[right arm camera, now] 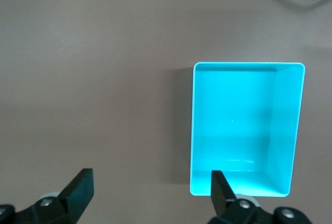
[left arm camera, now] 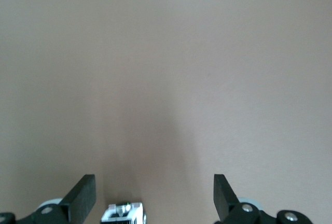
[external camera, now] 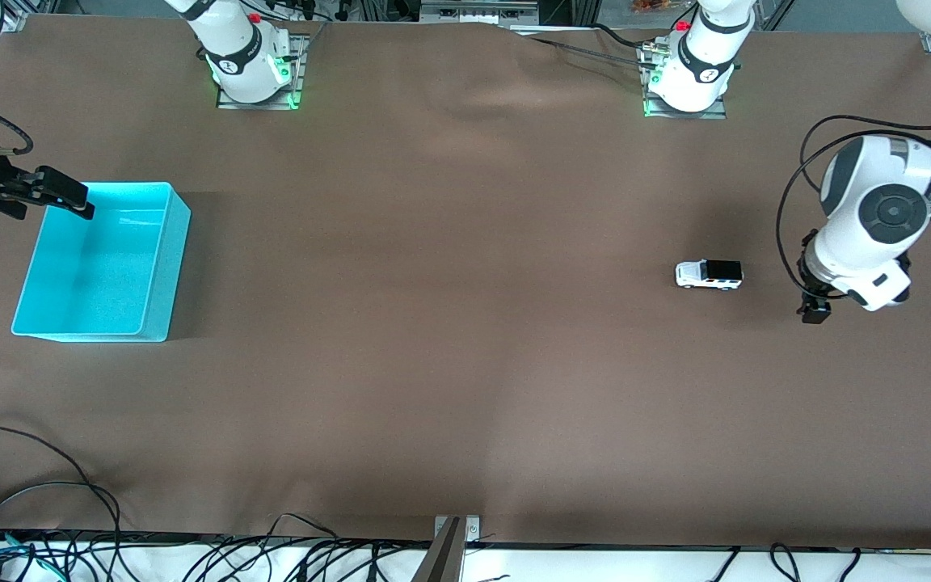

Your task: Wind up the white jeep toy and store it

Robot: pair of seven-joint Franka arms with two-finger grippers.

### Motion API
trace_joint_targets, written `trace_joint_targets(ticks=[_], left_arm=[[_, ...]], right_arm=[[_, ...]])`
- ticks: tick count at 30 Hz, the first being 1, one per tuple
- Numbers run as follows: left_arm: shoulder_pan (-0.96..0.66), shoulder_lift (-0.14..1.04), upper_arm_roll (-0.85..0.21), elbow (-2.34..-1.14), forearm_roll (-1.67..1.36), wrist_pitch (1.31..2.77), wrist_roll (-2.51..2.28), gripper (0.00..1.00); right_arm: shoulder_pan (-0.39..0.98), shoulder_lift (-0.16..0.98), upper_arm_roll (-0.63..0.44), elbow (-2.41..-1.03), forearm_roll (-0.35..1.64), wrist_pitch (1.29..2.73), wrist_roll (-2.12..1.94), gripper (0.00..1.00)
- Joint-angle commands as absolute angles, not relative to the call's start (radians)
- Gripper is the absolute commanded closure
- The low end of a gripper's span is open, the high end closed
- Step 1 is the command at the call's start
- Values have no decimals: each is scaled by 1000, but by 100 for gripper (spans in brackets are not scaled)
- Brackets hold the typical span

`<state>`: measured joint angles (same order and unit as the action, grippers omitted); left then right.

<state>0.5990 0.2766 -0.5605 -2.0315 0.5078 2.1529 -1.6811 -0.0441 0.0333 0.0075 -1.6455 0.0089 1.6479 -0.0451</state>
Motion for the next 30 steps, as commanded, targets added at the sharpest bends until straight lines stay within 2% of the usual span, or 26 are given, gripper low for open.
trace_joint_targets(ticks=[1,18,30], left_arm=[[603,273,-566,-1922,431,2046,-1514,0],[615,261,-571,-1717,327,1945,-979,0],[641,265,-568,-1554,223,1790,-442,0]], right_arm=[[-49,37,12,-1626,6,1640,-51,0],[-49,37,12,-1626,6,1641,-49,0],[-49,37,12,-1626,6,1641,-49,0]])
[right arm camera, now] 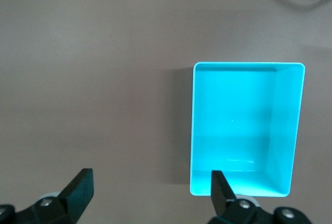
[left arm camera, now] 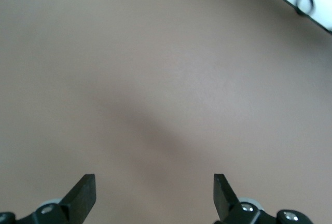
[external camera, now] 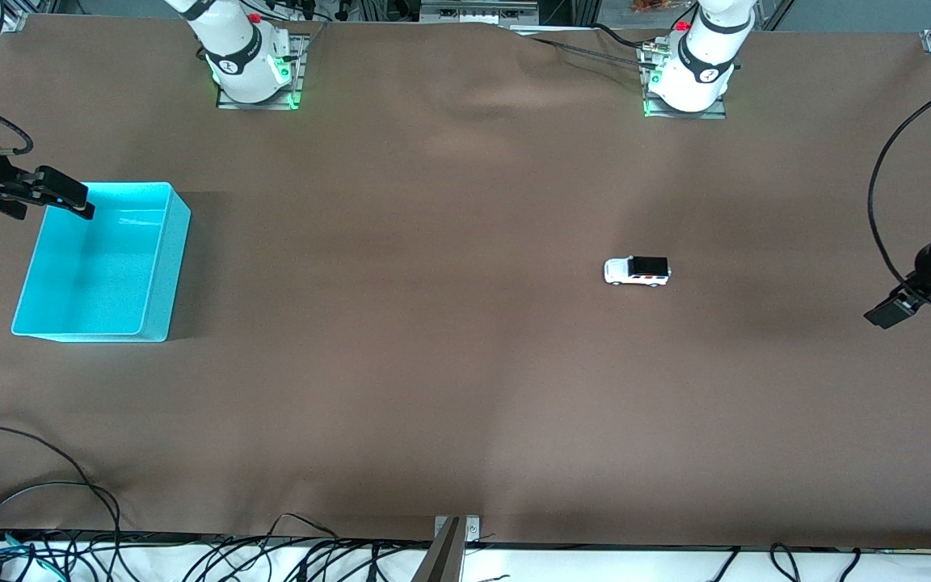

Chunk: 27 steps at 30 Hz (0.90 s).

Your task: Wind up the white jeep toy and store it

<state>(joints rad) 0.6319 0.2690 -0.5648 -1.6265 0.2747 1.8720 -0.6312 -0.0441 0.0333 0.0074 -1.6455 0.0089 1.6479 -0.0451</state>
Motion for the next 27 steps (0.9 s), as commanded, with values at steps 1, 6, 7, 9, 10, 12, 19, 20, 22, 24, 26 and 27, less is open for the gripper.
trace_joint_targets(ticks=[1,6,7,9,10,12,19,20,22,24,26,27], left_arm=[[641,265,-568,-1540,212,1776,-411,0],[641,265,-569,-1500,192,1758,-278,0],[641,265,-571,-1499,190,1753,-261,0],[641,265,-571,-1490,184,1749,-232,0],[641,265,-569,-1483,169,1747,-216,0],[643,265,-569,-1476,147,1747,-184,0],[647,262,-574,-1470,112,1729,-80,0],[647,262,-577,-1470,110,1729,-68,0],[644,259,-580,-1468,109,1729,-48,0],[644,258,-578,-1468,106,1729,-41,0],[635,244,-571,-1470,104,1726,-40,0],[627,235,-566,-1471,104,1726,-40,0]], right_arm=[[-49,37,12,-1626,6,1641,-49,0],[-49,37,12,-1626,6,1641,-49,0],[-49,37,12,-1626,6,1641,-49,0],[-49,37,12,-1626,6,1641,-49,0],[-49,37,12,-1626,6,1641,-49,0],[-49,37,12,-1626,6,1641,-49,0],[-49,37,12,-1625,6,1641,-49,0],[-49,37,12,-1626,6,1641,-49,0],[-49,37,12,-1626,6,1641,-49,0],[-49,37,12,-1626,6,1641,-49,0],[-49,37,12,-1626,6,1641,-49,0],[-49,37,12,-1625,6,1641,-49,0]])
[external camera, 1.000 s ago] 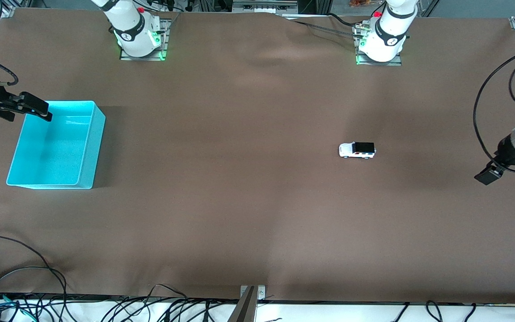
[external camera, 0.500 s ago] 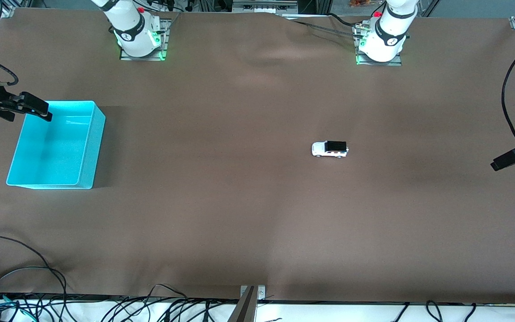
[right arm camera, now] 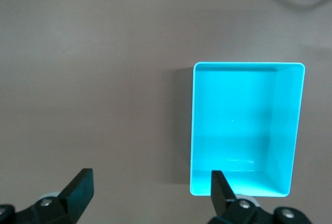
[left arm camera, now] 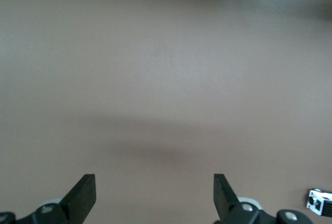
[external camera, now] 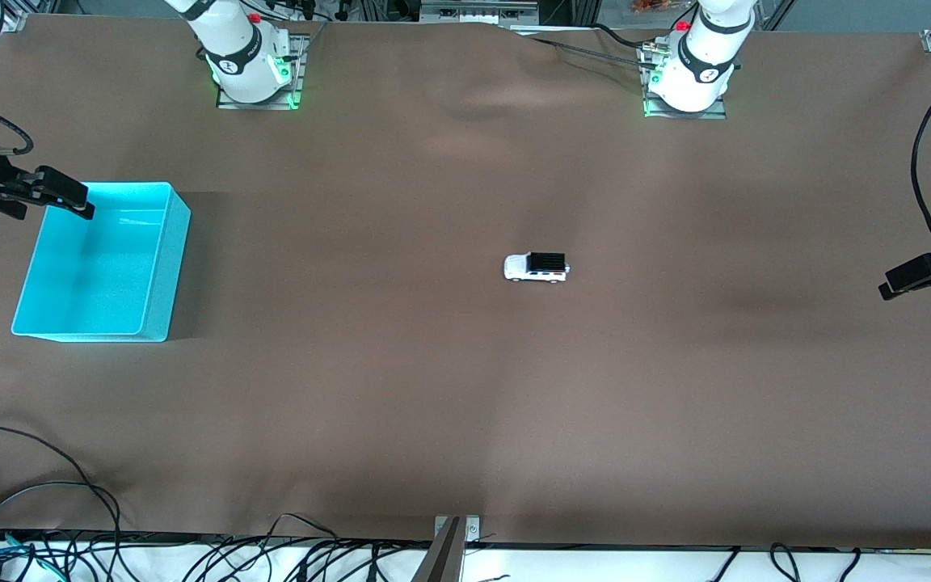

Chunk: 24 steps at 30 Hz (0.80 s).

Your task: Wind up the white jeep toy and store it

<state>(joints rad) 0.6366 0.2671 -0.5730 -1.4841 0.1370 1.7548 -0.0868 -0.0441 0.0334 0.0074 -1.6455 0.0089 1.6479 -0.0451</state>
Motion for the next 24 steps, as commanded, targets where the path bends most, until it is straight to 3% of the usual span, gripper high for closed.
trace_joint_targets(ticks=[1,10,17,24], left_arm=[[606,232,-557,-1474,104,1726,-40,0],[286,167,-221,-1496,18,1677,-34,0],[111,134,-66,-1514,12,1646,-34,0],[43,118,-2,-1543,-14,1643,-34,0]], right_arm=[[-49,37,12,-1626,6,1641,-49,0],[-49,37,12,-1626,6,1641,-49,0],[-49,37,12,-1626,6,1641,-49,0],[-49,37,12,-1626,5,1641,-51,0]])
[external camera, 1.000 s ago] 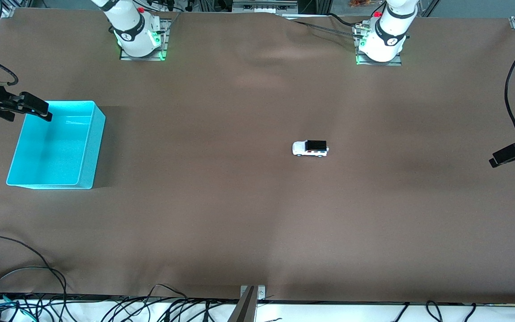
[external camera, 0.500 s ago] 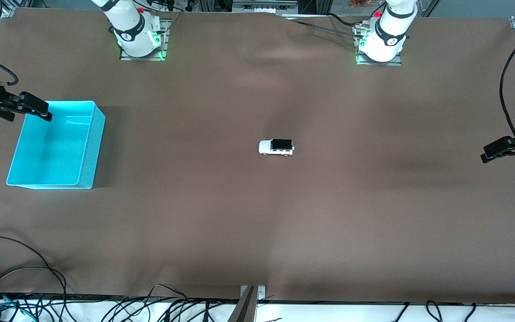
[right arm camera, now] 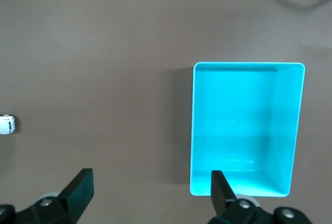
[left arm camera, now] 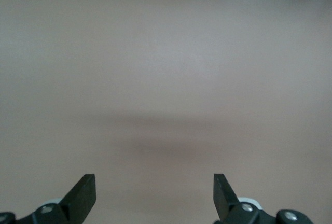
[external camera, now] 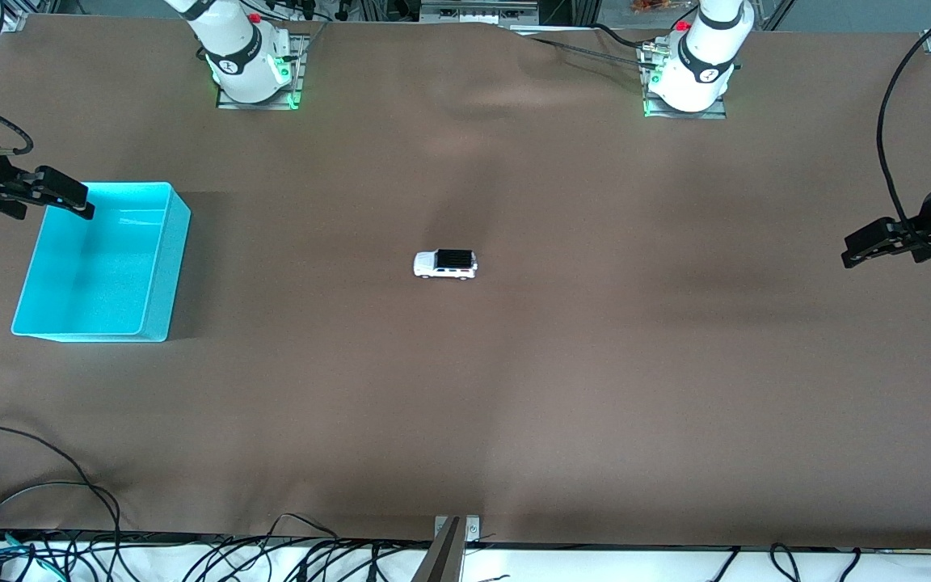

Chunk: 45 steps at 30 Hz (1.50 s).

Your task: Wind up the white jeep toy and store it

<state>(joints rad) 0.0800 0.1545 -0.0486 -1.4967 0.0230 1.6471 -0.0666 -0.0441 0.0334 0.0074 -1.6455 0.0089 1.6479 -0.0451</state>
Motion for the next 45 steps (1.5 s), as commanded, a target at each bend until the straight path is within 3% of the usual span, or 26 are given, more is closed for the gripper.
trace_joint_targets(ticks=[1,45], left_arm=[[43,118,-5,-1543,-12,1641,-34,0],[51,161,-5,-1571,0,1651,-35,0]], right_arm=[[-49,37,12,-1626,5,1641,-51,0],[-48,31,15,-1626,21,1625,77,0]])
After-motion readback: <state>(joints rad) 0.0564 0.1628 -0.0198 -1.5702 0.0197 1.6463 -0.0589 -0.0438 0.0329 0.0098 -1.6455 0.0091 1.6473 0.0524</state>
